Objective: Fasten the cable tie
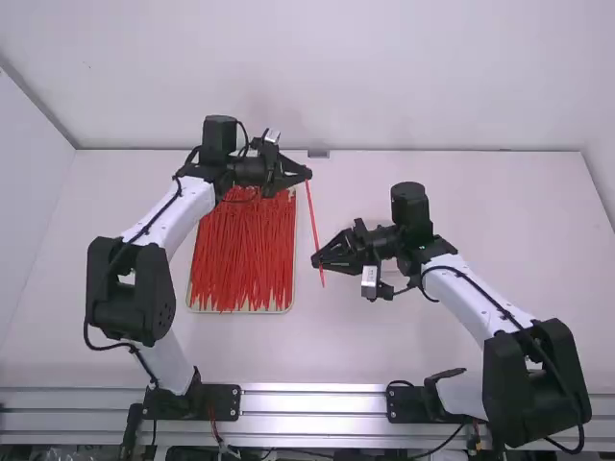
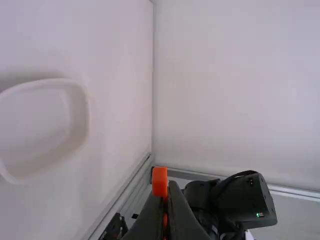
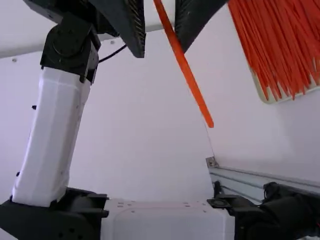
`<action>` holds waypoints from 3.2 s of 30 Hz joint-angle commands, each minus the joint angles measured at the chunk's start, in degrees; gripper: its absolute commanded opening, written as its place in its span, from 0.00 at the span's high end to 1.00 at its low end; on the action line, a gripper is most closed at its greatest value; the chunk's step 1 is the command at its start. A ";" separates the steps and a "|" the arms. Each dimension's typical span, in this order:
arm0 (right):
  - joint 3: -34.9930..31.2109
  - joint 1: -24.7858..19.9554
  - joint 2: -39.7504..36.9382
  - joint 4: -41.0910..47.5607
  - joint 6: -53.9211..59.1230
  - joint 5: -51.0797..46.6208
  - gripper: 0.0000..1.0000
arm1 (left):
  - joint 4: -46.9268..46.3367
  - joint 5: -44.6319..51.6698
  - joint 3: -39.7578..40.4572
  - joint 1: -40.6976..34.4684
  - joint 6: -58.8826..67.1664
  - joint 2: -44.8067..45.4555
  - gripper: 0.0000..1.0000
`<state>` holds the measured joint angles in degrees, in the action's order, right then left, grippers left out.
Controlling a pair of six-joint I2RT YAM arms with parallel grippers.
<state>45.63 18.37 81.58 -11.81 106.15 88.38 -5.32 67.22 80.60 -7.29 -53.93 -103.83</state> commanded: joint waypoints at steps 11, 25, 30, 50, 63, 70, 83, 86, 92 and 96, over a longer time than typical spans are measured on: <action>-0.35 0.00 0.09 0.37 -3.13 1.03 1.00 | -0.22 0.85 -0.44 0.11 3.04 0.31 0.98; -0.39 0.00 0.09 0.31 -4.35 0.98 1.00 | -0.26 0.83 -0.44 0.37 4.28 0.31 0.98; -0.39 0.02 0.09 0.57 -5.86 1.05 1.00 | -0.17 0.79 -0.48 0.31 4.57 0.31 0.98; -0.37 1.46 0.09 -16.48 -38.86 0.61 1.00 | 0.02 0.66 -0.55 0.52 7.39 0.31 0.98; -0.28 0.52 0.09 -23.80 -60.26 0.83 1.00 | 0.26 0.63 -0.52 0.52 10.97 0.31 0.98; -0.28 3.30 0.20 -23.85 -68.83 0.72 1.00 | 1.29 0.63 -0.52 0.52 12.35 0.31 0.98; 2.10 3.43 0.17 -49.75 -114.81 -11.21 1.00 | 2.69 0.83 -0.52 0.50 18.93 0.31 0.98; 1.99 3.43 0.17 -54.90 -126.70 -17.86 1.00 | 4.66 0.79 -0.52 0.50 20.92 0.31 0.99; 1.99 2.25 0.17 -58.64 -147.43 -24.46 1.00 | 13.42 0.87 -0.52 0.55 27.06 0.31 0.99; 1.97 1.25 0.17 -56.52 -156.15 -25.66 1.00 | 20.61 0.92 -0.52 0.55 31.87 0.31 0.99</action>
<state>46.00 19.79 81.65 -67.96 -39.03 64.05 14.37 69.17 80.40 -7.29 -27.11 -103.81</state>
